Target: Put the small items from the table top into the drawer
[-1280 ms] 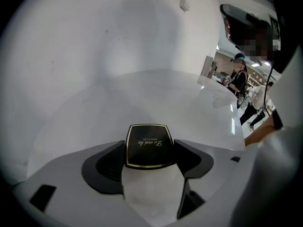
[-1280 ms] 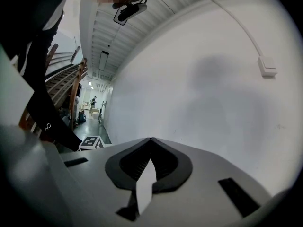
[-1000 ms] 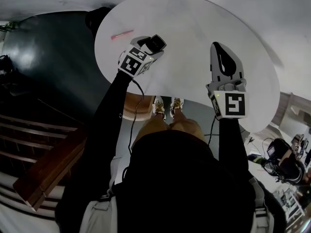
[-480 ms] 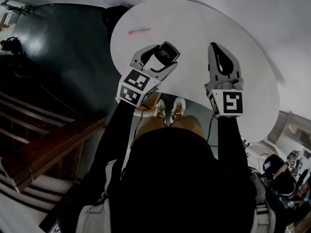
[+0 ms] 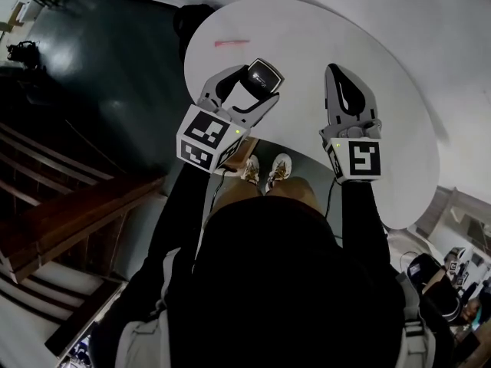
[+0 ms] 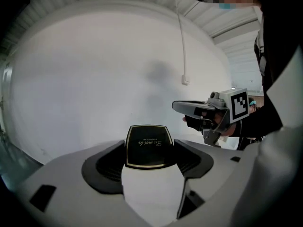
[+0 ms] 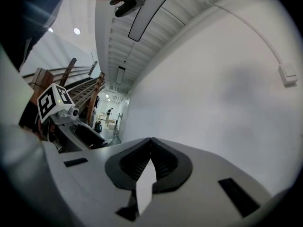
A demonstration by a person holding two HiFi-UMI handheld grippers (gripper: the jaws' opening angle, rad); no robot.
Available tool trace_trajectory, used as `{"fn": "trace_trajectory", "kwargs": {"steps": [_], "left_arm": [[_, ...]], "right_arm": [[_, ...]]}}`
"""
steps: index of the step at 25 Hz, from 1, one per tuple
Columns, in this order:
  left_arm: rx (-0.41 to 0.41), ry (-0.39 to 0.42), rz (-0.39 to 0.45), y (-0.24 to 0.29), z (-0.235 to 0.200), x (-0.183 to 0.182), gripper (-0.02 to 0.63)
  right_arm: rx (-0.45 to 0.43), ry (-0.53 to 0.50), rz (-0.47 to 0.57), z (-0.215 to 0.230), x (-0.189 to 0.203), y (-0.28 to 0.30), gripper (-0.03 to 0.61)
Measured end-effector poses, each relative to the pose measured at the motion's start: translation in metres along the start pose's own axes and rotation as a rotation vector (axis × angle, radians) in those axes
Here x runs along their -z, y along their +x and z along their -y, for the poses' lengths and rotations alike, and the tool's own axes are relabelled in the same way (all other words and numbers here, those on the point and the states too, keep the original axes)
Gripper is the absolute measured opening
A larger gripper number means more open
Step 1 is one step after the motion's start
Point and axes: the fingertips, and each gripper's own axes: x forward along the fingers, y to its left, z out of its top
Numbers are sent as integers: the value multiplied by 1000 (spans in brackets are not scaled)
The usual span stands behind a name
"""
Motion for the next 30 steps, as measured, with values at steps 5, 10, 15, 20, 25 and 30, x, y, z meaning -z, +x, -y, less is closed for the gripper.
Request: {"fn": "trace_trajectory", "kwargs": {"steps": [5, 10, 15, 20, 25, 30], "left_arm": [[-57, 0, -4, -14, -6, 6, 336], [-140, -45, -10, -37, -14, 19, 336], [-236, -75, -32, -65, -25, 37, 336], [-311, -129, -77, -90, -28, 72, 336], [-357, -181, -198, -104, -32, 134, 336], [-344, -220, -401, -107, -28, 227, 336]], "right_arm": [[-61, 0, 2, -15, 2, 7, 26], [-157, 12, 11, -39, 2, 22, 26], [-263, 22, 31, -72, 2, 36, 26], [-350, 29, 30, -104, 6, 44, 26], [-401, 31, 1, -124, 17, 52, 26], [-433, 19, -37, -133, 31, 52, 26]]}}
